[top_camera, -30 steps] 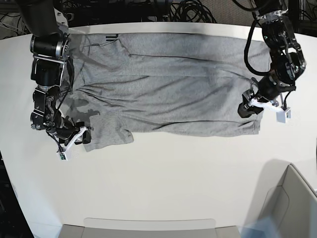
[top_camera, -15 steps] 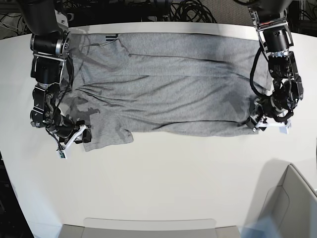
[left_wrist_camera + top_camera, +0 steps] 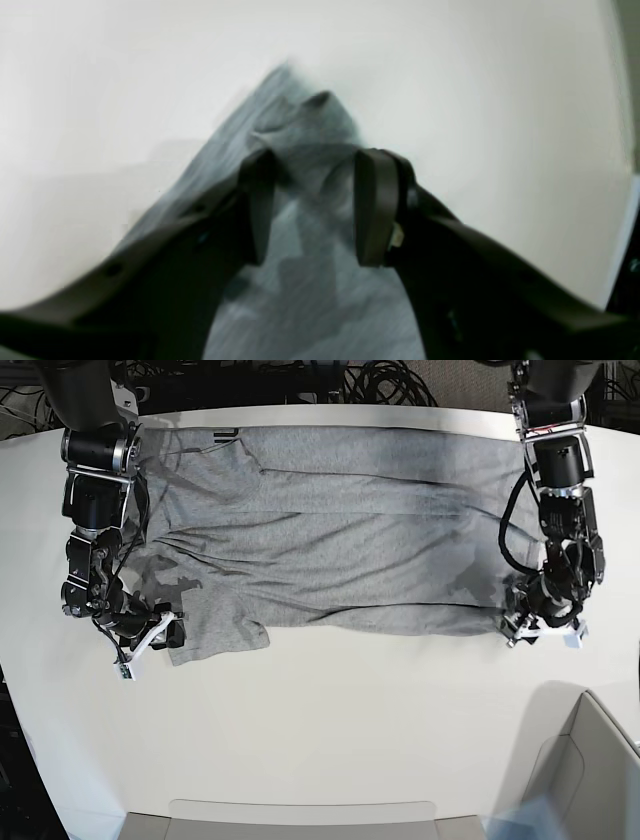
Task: Fold the T-shirt properly
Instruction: 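Grasp the hem corners with both grippers, then lift the hem and fold it over toward the collar with both grippers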
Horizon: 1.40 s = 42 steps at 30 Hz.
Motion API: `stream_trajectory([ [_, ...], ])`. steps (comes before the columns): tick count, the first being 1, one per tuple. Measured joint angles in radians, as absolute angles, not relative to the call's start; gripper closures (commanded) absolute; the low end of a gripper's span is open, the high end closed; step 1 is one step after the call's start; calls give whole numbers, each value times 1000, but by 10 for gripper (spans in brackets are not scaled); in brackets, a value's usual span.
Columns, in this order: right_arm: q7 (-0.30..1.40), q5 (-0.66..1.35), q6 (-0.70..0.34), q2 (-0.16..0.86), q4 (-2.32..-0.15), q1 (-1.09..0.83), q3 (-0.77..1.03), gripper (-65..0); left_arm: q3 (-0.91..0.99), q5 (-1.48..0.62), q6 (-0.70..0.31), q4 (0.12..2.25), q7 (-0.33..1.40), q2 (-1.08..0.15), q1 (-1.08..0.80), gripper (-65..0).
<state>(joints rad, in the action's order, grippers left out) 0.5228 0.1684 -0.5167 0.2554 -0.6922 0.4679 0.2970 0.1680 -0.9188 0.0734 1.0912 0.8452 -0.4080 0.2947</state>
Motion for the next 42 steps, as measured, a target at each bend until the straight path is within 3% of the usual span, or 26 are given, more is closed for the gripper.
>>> stream_trajectory([
  [11,522,166,-516,254,-692,468,297,-201,117,-920,67,995,836,-413,353,-262],
  [15,522,166,-516,254,-692,468,297,-192,105,-920,67,995,792,-405,352,-181],
  [17,522,165,-516,254,-692,468,297,-149,105,-921,67,994,785,-405,349,-117],
  [21,524,162,-516,254,-692,468,297,0,110,-920,71,994,783,-405,350,-19],
  [27,561,145,-516,248,-711,482,293,0,121,-921,71,994,784,-404,351,-9],
  [34,601,114,-515,246,-707,553,128,0,252,-926,74,994,781,-405,352,-7],
  [42,602,117,-514,249,-710,626,128,0,281,-928,74,994,788,-405,350,-7],
])
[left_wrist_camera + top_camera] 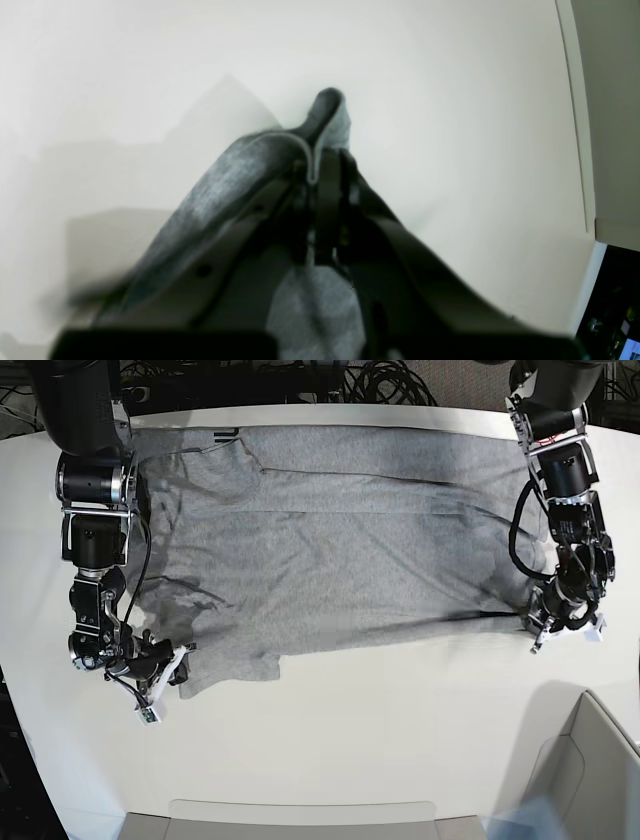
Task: Fold the T-shirt properly
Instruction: 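Lift the hem and fold it over toward the collar with both grippers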
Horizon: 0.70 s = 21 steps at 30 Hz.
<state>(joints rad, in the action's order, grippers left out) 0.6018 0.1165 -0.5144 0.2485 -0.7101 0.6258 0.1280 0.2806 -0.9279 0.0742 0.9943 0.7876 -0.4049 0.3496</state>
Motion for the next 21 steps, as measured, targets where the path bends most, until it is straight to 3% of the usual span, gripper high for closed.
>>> stream_trajectory([
  [6,621,117,-515,249,-838,532,133,0,284,-927,75,1126,844,-405,300,-7],
  [16,900,124,-515,226,-1330,383,243,0,284,-927,75,1225,920,-405,256,0],
  [21,971,127,-516,228,-1461,315,251,0,284,-928,75,1280,920,-405,201,0],
])
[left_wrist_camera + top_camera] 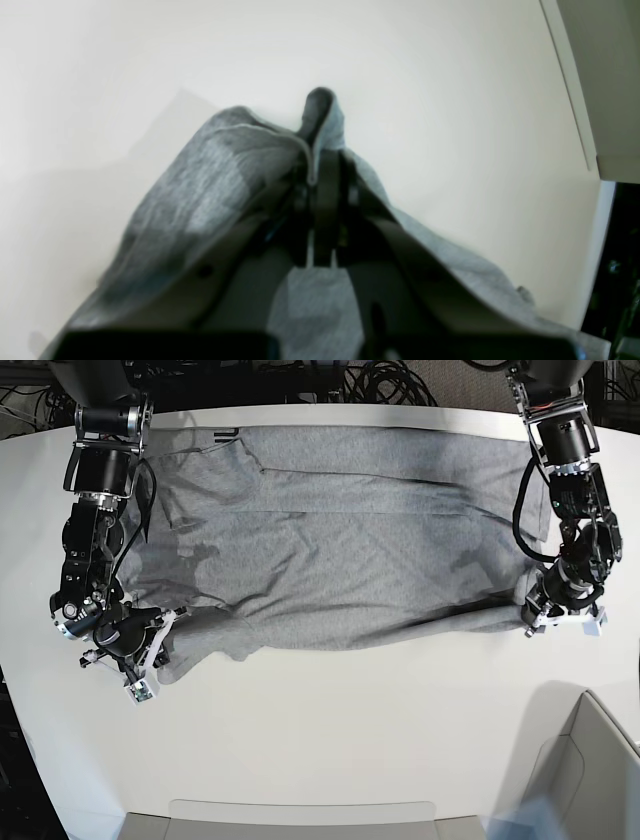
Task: Fold the T-shirt properly
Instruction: 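Lift the hem and fold it over toward the collar with both grippers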
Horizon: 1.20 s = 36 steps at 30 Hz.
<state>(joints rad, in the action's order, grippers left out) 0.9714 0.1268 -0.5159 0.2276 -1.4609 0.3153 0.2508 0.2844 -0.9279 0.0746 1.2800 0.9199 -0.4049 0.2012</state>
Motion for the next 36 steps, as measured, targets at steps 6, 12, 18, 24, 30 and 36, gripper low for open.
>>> stream_trajectory([
  [6,1042,126,-519,228,-1583,245,327,0,308,-925,75,1317,1050,-397,165,0],
  [12,1085,132,-519,237,-1707,168,354,0,491,-926,67,1458,1207,-371,130,0],
  [18,1097,127,-519,238,-1780,68,355,0,513,-921,66,1460,1279,-369,123,0],
  [24,1095,133,-532,227,-1900,-22,403,0,514,-916,67,1520,1283,-366,16,0],
  [30,1238,136,-688,222,-1945,-23,544,0,516,-932,63,1588,1283,-368,-52,0],
  [36,1236,141,-688,217,-1946,-75,597,0,515,-936,61,1588,1294,-366,-109,0],
])
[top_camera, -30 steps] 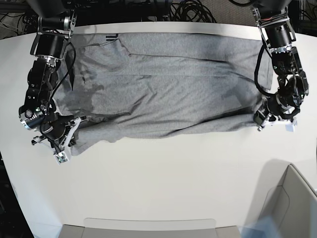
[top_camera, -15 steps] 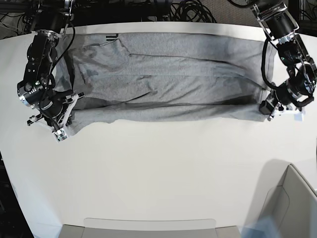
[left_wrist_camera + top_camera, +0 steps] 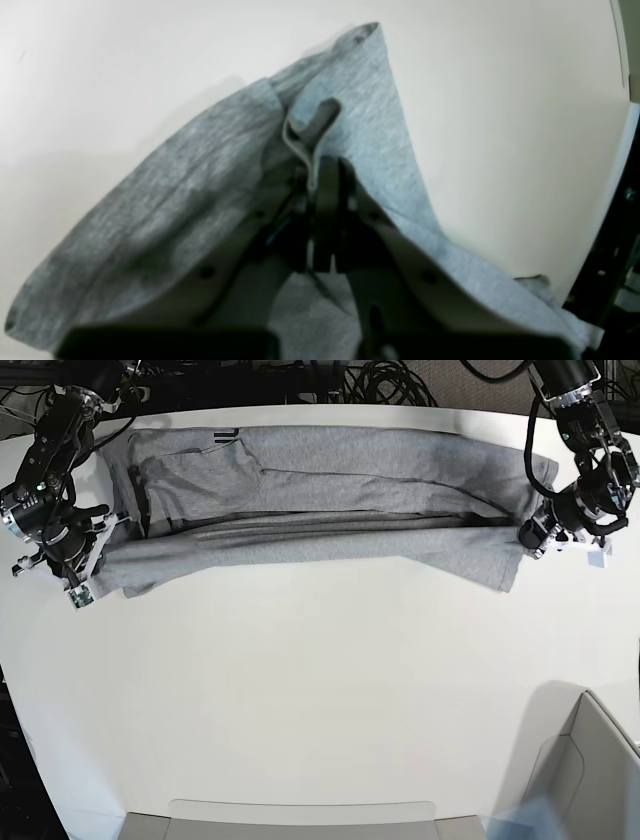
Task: Fold the T-shirt properly
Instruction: 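Lift the hem and fold it over toward the collar with both grippers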
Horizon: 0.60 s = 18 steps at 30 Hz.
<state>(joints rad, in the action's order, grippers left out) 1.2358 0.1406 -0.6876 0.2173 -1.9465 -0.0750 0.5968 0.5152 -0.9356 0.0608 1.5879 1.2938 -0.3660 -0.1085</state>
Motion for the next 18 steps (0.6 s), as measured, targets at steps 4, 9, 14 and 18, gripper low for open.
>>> stream_trajectory([
  [4,1237,137,-688,209,-1977,-120,597,0,511,-929,60,1655,1289,-366,-154,0],
  [9,1238,134,-688,192,-1985,-121,601,0,516,-929,64,1737,1286,-345,-179,0],
  [14,1238,131,-688,187,-2024,-116,598,0,513,-928,64,1737,1290,-338,-178,0],
  [18,1238,133,-688,176,-2037,-123,596,0,513,-928,64,1737,1284,-336,-196,0],
])
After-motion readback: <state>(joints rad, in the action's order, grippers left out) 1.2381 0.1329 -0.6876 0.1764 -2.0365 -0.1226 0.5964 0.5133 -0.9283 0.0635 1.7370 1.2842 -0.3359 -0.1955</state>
